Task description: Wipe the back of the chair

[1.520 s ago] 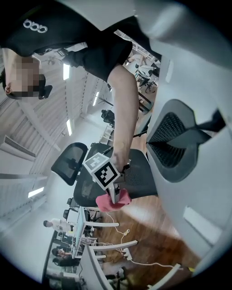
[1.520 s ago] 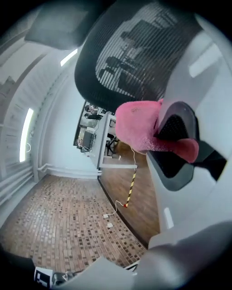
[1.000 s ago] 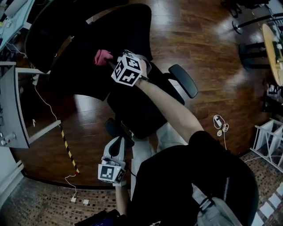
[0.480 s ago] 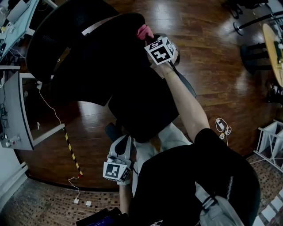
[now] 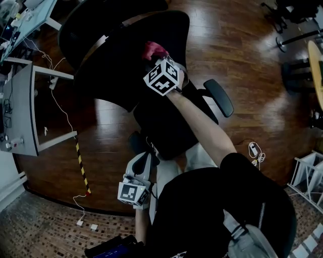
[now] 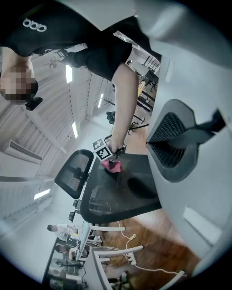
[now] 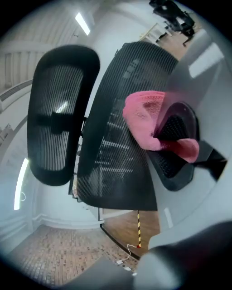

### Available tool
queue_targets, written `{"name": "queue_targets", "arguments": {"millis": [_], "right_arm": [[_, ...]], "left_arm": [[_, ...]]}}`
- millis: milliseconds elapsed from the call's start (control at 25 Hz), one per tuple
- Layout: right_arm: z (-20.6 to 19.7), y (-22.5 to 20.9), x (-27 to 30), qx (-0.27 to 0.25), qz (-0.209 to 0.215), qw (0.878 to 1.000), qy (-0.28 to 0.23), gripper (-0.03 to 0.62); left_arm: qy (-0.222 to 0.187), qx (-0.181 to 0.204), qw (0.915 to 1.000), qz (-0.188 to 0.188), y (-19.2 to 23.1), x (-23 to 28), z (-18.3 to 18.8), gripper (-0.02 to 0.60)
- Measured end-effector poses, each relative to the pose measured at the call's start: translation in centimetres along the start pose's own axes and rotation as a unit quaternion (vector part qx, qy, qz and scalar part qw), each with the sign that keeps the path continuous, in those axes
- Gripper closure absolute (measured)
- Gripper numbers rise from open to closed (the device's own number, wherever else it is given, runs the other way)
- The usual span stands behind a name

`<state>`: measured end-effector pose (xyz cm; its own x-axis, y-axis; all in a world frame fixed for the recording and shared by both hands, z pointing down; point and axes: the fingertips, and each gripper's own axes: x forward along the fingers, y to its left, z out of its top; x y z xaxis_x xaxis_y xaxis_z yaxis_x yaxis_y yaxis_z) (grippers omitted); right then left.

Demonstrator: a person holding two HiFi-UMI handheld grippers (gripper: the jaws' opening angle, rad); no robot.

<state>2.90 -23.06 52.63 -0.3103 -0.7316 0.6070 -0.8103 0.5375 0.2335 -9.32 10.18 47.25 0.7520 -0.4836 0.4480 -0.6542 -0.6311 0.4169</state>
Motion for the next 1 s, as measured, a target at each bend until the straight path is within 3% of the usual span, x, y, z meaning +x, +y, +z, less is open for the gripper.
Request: {"name": "queue_targets", "arguments": {"millis": [160,320,600,760,1000], "right_arm": [[5.4,9.6,1.0,-0.043,0.061,0.997,-0.032,0.543],[10.3,17.8,1.4,-0.088,0.123,0.987,-0.061,0.543],[16.9,26.6,1.9,-0.16,0.187,0.963,-0.111,0.543],[18.3,24.8,2.3,-0.157,0.171,0.966,-0.116,0.543],[16.0,13.4,2.3,-0.09,0.107,0.985,-0.099,0.543]], "left_arm": [[-0.046,0.008,0.9987,0.019,2.0,-3.4,-0.7,0.59],[-0.06,0.001,0.9971,0.047,3.4,-6.5,-1.1,0.59],[-0.083,-0.014,0.9923,0.091,6.2,-10.2,-2.1,0.59],[-0.085,-0.01,0.9914,0.099,7.2,-11.0,-2.0,0.59],[-0.078,-0.002,0.9938,0.08,6.1,-8.3,-0.7,0.589]]}}
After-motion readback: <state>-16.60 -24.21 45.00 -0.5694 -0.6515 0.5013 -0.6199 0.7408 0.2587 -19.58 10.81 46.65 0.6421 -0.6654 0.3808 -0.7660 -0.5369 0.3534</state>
